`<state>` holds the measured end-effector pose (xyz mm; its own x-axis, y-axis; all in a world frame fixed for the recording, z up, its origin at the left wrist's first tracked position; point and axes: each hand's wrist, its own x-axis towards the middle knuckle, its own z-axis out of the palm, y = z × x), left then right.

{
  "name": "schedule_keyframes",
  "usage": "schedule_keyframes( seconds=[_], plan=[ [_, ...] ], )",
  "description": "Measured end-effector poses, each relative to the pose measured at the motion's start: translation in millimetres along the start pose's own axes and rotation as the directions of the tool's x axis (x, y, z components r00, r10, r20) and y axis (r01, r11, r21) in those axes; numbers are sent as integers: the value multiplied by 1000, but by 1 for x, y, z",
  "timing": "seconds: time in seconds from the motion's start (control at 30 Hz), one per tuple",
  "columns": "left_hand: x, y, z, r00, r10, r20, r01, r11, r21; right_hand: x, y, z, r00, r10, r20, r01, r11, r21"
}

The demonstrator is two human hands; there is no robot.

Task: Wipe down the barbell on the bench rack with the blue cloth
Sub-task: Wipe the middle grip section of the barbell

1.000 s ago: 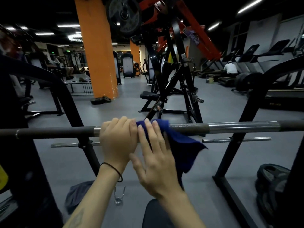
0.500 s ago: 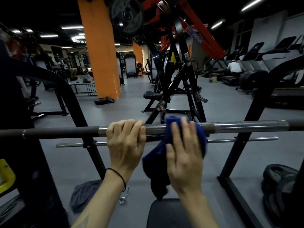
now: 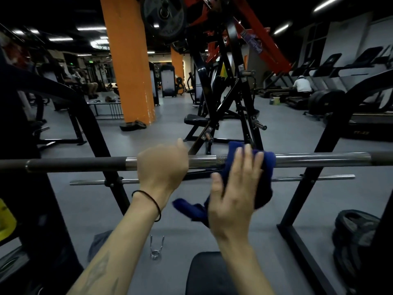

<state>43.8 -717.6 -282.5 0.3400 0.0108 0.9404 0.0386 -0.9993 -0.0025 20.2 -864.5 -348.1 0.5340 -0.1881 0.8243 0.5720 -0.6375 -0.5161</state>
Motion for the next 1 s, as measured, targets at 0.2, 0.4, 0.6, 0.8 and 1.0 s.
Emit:
schedule_keyframes(
  seconds=[0.2,0.4,0.6,0.8,1.0],
  plan=[
    [-18,-1,5,979,98,-176,-114,990,-81,-6,15,0,929,-336,158,351,933,-80],
    [-23,-1,9,971,81,-224,-102,991,-85,-15,-12,13,996,-73,53,73,997,-1],
    [-25,-2,8,970,77,-230,-101,990,-95,-7,34,-5,927,-351,134,371,910,-183],
    [-21,4,9,964,0,-266,-35,991,-127,-19,-17,13,982,-140,127,140,990,10],
    [-21,6,6,973,-11,-231,-19,992,-125,-12,21,-1,993,-122,-2,121,990,-75]
  ],
)
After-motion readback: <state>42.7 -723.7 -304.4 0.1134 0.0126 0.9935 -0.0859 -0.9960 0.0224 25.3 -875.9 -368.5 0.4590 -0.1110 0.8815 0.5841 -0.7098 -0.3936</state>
